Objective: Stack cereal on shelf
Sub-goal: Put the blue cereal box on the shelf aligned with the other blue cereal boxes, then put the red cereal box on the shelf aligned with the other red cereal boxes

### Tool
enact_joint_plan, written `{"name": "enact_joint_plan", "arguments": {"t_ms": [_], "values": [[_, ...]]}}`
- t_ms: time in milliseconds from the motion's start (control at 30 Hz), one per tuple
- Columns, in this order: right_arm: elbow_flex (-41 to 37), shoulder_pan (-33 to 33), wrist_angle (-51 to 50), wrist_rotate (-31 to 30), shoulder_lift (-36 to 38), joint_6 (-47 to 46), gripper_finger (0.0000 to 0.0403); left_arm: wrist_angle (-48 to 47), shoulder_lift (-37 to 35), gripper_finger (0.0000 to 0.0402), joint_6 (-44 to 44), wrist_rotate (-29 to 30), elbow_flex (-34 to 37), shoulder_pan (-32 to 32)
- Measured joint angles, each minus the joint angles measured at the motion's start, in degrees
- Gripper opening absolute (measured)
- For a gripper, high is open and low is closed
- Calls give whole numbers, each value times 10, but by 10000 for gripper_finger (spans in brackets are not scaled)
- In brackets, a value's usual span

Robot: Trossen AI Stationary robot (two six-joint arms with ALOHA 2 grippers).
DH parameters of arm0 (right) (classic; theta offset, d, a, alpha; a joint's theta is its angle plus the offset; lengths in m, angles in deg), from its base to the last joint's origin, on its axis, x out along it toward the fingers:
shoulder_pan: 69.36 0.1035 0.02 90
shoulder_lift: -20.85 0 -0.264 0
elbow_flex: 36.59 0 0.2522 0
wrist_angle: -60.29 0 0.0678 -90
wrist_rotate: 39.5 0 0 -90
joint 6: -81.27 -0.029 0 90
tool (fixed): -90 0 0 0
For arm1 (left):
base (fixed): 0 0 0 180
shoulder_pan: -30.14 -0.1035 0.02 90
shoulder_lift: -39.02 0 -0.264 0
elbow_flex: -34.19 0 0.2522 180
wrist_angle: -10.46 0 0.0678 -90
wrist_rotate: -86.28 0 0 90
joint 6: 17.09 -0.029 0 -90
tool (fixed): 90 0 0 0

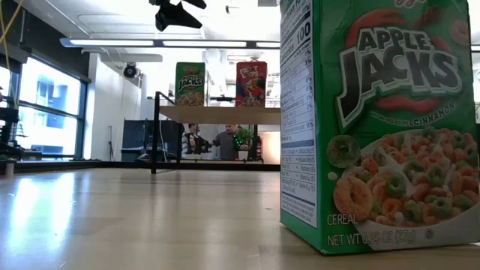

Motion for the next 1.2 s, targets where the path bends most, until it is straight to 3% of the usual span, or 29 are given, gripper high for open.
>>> {"name": "enact_joint_plan", "arguments": {"t_ms": [800,1000,1200], "values": [[128,62,-71,-1,17,-112,220,0,0,248,0,0,0,0],[86,65,-69,2,96,-147,220,0,0,248,0,0,0,0],[-21,65,1,2,221,-201,220,0,0,248,0,0,0,0]]}}
